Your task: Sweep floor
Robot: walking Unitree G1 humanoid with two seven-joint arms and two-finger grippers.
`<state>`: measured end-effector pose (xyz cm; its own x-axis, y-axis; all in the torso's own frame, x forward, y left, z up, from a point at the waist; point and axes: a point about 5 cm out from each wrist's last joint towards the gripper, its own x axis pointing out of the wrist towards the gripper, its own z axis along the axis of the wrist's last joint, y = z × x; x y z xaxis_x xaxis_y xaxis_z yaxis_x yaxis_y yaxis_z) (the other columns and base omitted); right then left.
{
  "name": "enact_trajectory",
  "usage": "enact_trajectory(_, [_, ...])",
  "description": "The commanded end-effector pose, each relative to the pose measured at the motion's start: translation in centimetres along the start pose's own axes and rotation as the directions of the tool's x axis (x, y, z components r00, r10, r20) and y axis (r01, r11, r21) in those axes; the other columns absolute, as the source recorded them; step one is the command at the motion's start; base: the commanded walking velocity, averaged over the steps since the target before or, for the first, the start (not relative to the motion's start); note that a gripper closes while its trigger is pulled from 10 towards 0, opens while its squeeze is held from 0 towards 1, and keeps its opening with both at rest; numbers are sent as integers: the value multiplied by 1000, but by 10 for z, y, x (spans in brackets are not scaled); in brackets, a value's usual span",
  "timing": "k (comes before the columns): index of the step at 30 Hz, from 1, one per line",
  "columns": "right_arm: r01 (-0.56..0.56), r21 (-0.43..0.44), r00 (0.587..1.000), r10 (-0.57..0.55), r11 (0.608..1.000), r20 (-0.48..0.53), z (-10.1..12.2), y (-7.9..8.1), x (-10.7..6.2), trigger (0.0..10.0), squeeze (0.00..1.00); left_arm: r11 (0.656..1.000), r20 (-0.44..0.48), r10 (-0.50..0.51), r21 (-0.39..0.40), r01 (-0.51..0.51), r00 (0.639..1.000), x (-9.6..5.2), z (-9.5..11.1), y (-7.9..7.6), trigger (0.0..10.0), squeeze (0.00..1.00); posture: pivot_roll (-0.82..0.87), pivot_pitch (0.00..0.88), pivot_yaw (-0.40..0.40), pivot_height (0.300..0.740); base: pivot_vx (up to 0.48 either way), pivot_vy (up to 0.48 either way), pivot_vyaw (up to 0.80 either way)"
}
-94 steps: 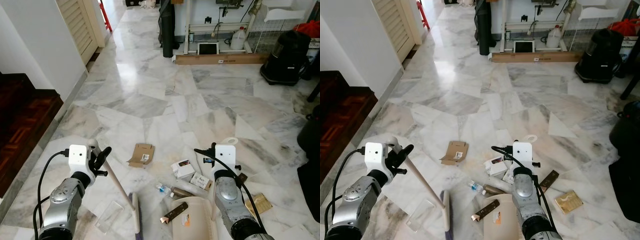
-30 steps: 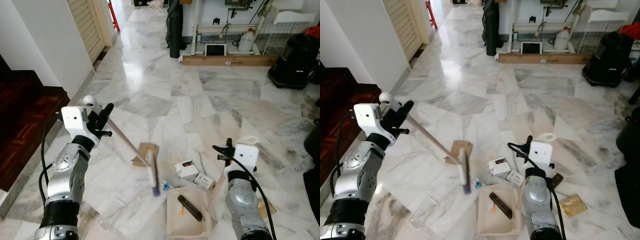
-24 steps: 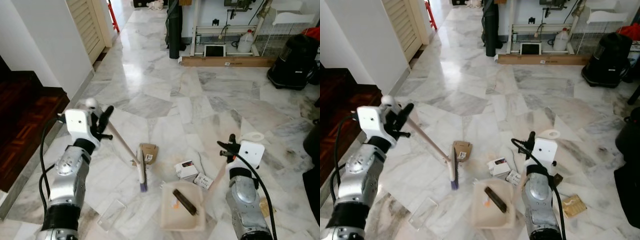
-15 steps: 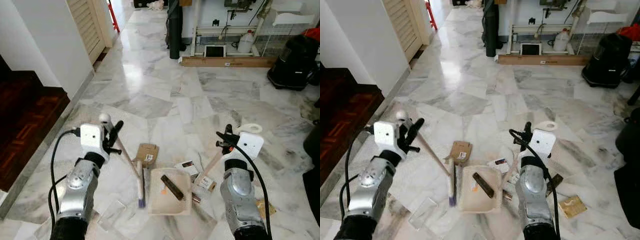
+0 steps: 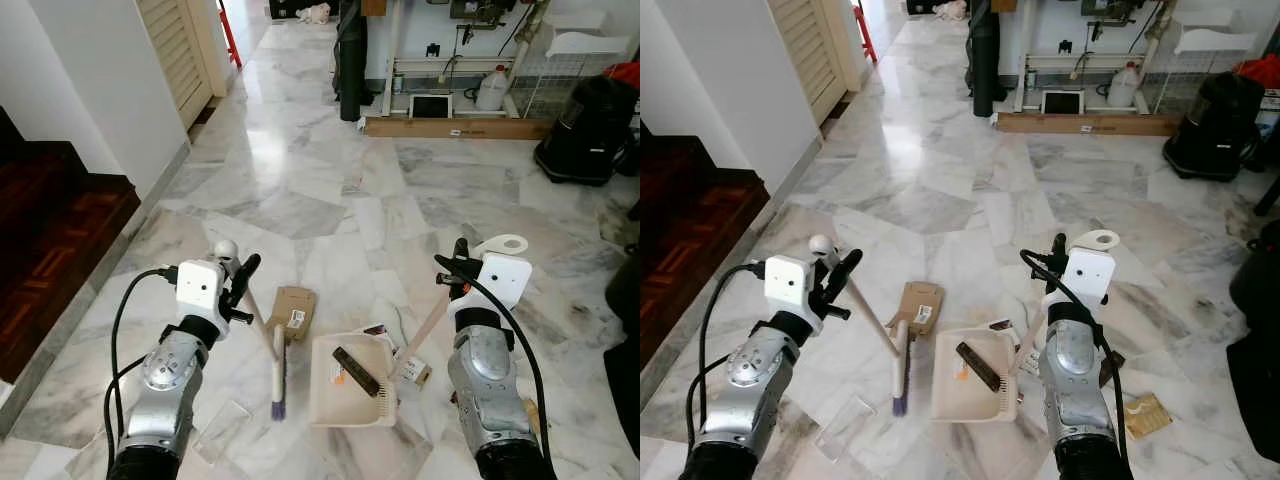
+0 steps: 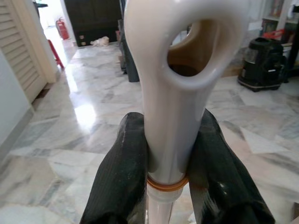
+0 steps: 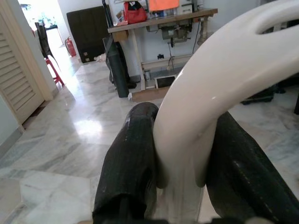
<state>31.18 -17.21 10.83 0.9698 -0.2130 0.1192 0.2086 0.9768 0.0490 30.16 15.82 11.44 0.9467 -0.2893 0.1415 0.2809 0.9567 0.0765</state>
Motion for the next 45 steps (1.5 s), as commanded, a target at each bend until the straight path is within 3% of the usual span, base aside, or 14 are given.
enact_trajectory(1, [-15,10,1000,15,1000,23,6,7,2,10000,0,999,59,-19,48,16,998,4,12,0,10000,0,16,0,62,740,0,0,0])
enact_trajectory(11, [14,-2,999,-14,1000,34,6,3,-2,10000,0,996,55,29,79,-33,998,-1,6,3,10000,0,8,0,73,740,0,0,0])
enact_trajectory(45, [-8,-13,999,9,1000,39,11,3,4,10000,0,990,58,118,71,-122,991,2,2,7,10000,0,21,0,27,740,0,0,751])
